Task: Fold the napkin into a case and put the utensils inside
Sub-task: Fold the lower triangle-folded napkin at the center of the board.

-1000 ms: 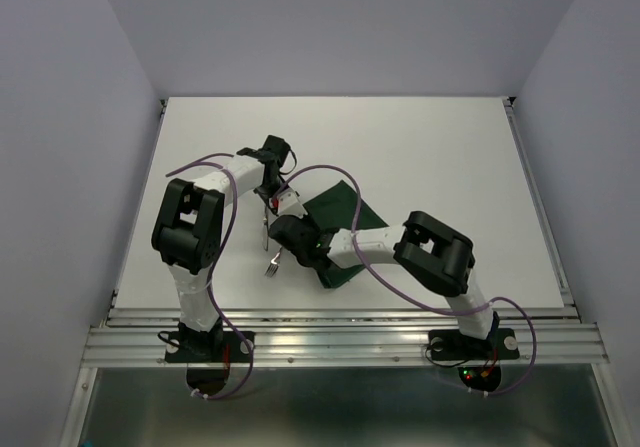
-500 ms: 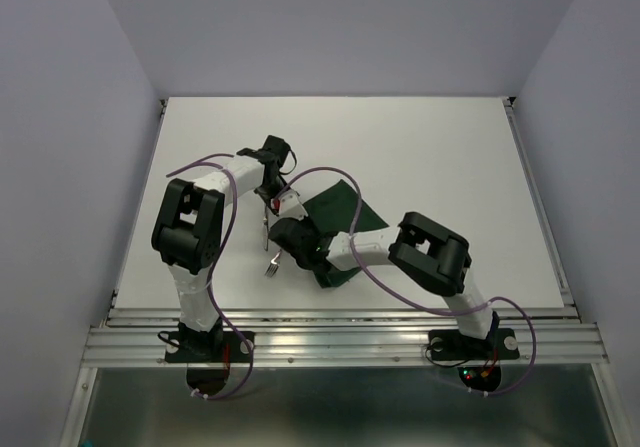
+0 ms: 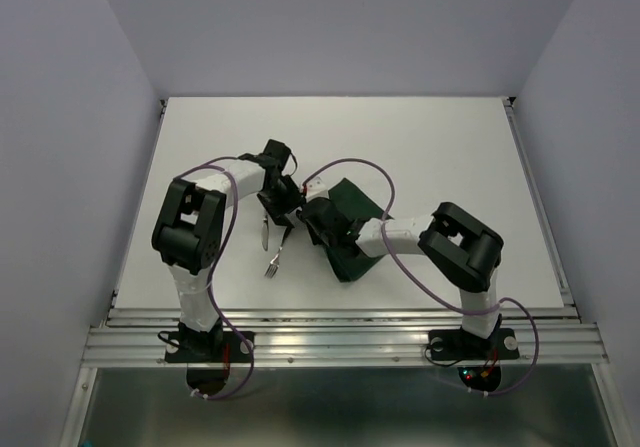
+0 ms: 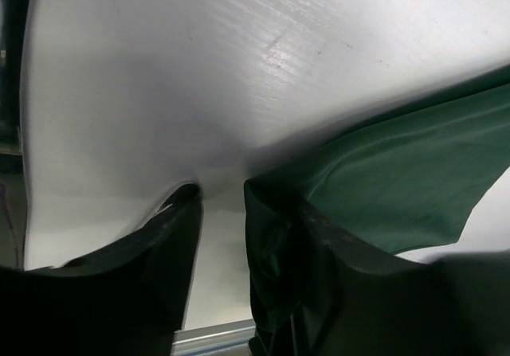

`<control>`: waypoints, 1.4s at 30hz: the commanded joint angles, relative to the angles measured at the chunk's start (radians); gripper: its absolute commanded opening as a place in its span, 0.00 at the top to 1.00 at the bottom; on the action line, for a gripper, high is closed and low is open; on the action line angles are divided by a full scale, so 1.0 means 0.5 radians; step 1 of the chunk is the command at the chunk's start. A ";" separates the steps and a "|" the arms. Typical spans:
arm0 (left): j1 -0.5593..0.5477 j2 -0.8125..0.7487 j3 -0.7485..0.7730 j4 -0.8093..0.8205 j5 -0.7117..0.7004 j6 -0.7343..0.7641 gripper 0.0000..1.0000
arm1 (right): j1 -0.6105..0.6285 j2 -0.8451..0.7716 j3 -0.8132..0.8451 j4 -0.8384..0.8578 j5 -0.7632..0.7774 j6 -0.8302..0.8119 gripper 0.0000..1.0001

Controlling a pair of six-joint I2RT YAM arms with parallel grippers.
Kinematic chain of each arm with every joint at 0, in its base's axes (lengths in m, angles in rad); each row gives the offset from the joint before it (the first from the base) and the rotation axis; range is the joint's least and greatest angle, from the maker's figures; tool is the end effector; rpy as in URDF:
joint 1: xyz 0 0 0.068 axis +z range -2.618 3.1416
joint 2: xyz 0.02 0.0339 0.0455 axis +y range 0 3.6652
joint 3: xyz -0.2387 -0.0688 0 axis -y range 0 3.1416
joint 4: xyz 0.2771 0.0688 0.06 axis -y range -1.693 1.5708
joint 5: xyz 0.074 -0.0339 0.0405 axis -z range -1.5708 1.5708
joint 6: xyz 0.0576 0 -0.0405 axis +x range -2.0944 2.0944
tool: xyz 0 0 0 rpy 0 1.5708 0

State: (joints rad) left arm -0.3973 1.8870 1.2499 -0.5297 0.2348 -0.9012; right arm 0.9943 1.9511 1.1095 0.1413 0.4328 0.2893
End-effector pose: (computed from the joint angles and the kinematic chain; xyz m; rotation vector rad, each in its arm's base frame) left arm 0.3671 -0.1686 0.1042 -0.6538 2.8201 -0.6302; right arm 0.2571 0.3511 0.0871 -0.5468 2.1358 0.2243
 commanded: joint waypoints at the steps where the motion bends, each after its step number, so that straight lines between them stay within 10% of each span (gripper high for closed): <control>1: 0.009 -0.154 -0.030 0.010 -0.043 0.063 0.34 | -0.068 -0.110 -0.047 0.141 -0.221 0.111 0.99; 7: 0.012 -0.221 -0.107 0.062 -0.046 0.078 0.07 | -0.129 -0.162 -0.145 0.233 -0.374 0.200 0.99; 15: 0.070 -0.359 -0.174 0.130 -0.049 0.109 0.05 | -0.341 -0.230 -0.228 0.282 -0.733 0.351 0.99; 34: 0.074 -0.746 -0.610 0.443 -0.068 0.195 0.19 | -0.639 0.105 0.014 0.128 -1.835 0.618 0.99; 42: 0.025 -0.666 -0.552 0.590 0.080 0.382 0.53 | -0.697 0.194 0.067 0.132 -2.099 0.645 0.99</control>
State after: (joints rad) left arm -0.3653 1.5387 0.9382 -0.2737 0.2417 -0.7750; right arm 0.6594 2.0190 1.1065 0.2142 -0.5194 0.5991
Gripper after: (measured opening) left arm 0.509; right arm 0.050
